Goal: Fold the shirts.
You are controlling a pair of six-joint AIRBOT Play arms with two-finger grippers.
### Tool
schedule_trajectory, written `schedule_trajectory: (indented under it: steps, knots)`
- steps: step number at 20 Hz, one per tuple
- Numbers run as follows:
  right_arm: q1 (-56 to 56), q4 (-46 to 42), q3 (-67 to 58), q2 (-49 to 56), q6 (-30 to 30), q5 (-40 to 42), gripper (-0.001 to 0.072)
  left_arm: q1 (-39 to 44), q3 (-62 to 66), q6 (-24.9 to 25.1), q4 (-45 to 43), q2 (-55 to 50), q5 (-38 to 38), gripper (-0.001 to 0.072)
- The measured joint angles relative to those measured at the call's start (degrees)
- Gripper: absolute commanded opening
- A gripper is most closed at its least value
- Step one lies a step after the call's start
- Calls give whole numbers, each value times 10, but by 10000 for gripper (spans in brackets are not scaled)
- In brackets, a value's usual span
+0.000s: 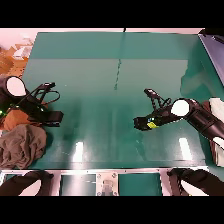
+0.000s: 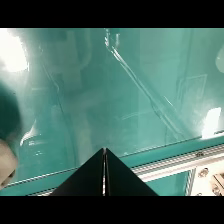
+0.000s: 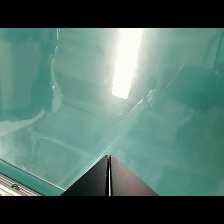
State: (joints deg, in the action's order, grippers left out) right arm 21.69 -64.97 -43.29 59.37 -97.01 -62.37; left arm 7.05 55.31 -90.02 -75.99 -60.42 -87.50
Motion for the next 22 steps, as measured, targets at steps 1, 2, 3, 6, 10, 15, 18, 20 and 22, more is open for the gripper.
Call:
schedule_trajectory:
  steps: [1, 2, 3, 6, 10, 15, 18, 20, 22]
  knots:
    - [0, 0, 0, 0, 0, 0, 22, 0, 0, 0, 0, 0, 0, 26]
    - [0, 0, 0, 0, 0, 0, 21, 0, 0, 0, 0, 0, 0, 26]
    - [0, 0, 0, 0, 0, 0, 21, 0, 0, 0, 0, 0, 0, 26]
    - [0, 0, 0, 0, 0, 0, 21, 0, 0, 0, 0, 0, 0, 26]
    - [0, 0, 0, 0, 0, 0, 21, 0, 0, 0, 0, 0, 0, 26]
    - [0, 0, 0, 0, 0, 0, 22, 0, 0, 0, 1, 0, 35, 26]
    - [0, -1, 0, 0, 0, 0, 21, 0, 0, -1, 1, 0, 74, 720]
    - [0, 0, 0, 0, 0, 0, 21, 0, 0, -1, -26, 0, 106, 719]
    - [0, 0, 0, 0, 0, 0, 22, 0, 0, -4, -92, 0, 145, 719]
